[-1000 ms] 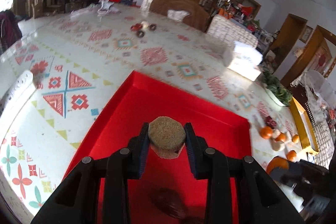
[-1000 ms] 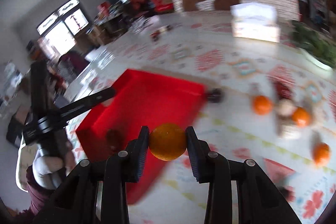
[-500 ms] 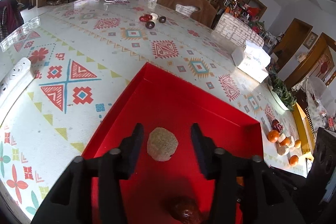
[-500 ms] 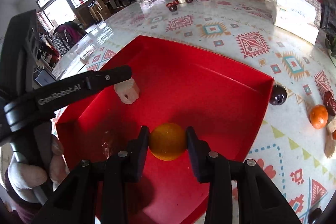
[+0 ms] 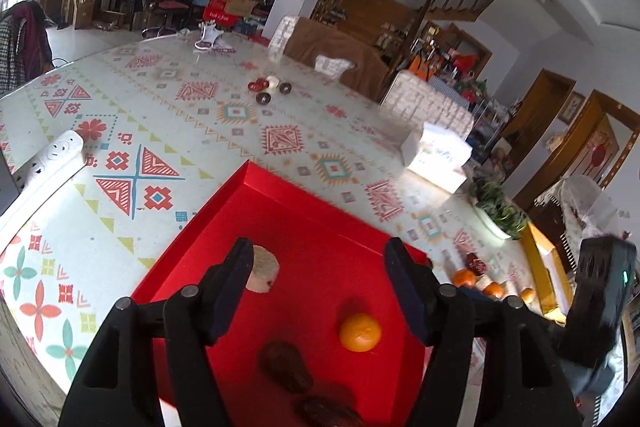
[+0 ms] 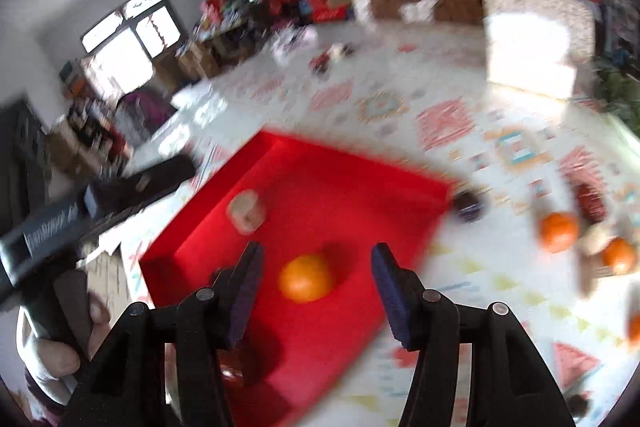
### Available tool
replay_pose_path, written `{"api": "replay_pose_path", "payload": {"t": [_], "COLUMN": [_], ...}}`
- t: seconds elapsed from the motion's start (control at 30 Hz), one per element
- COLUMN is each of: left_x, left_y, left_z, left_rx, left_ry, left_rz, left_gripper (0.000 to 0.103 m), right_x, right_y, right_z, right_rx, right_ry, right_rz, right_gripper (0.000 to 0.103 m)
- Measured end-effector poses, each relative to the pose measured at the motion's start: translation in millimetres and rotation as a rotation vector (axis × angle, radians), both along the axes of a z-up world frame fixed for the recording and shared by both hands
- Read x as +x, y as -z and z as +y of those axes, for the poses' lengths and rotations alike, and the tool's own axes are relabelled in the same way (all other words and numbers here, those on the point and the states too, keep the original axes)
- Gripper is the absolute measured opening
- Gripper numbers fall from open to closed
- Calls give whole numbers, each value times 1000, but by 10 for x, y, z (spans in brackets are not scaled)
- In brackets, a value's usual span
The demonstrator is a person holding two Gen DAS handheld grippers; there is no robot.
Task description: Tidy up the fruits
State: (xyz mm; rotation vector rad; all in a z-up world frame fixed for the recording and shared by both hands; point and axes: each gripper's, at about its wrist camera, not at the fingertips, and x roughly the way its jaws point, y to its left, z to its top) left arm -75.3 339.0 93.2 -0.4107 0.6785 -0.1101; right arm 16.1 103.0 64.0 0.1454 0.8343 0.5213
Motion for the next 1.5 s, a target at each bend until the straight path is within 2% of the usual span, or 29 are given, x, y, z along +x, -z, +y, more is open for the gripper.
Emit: {"api": "replay_pose_path", "payload": {"t": [0.07, 0.17, 0.27, 0.4, 0.47, 0.67, 0.83, 1.0, 1.1, 1.3, 1.5], "left_x": [-50, -70, -57, -50, -47, 10, 92, 166, 196, 185, 163], "left_y": [-11, 11, 45, 56, 66, 118, 172, 221, 239, 213, 130], "left_z": [-1, -26, -85, -109, -120, -153, -188, -241, -300, -377, -631], "left_rx": [-17, -41, -38, -29, -32, -38, -46, -50, -46, -42, -21], "left_ry": [-4, -2, 17, 26, 27, 41, 53, 66, 81, 98, 159], "left_rz": [-10, -8, 8, 9, 12, 35, 54, 69, 77, 74, 61], "left_gripper": [70, 70, 70, 70, 70, 70, 70, 70, 70, 70, 70], "right_x": [44, 175, 323, 493, 552, 675, 849, 911, 911, 843, 288], "right_y": [-81, -79, 8, 170, 234, 413, 578, 578, 570, 450, 173], "right_z": [-302, -667, -777, -612, -530, -374, -254, -253, -252, -441, -853], "right_rx": [1, -16, -52, -174, -247, -343, -402, -354, -338, -215, -93], "right_ry": [75, 175, 191, 85, 46, -72, -150, -181, -175, -118, -60], "right_rz": [-20, -3, 25, 37, 10, -29, -11, 8, 26, 87, 76], "right_gripper": [60, 60, 60, 60, 60, 59, 42, 30, 28, 28, 28]}}
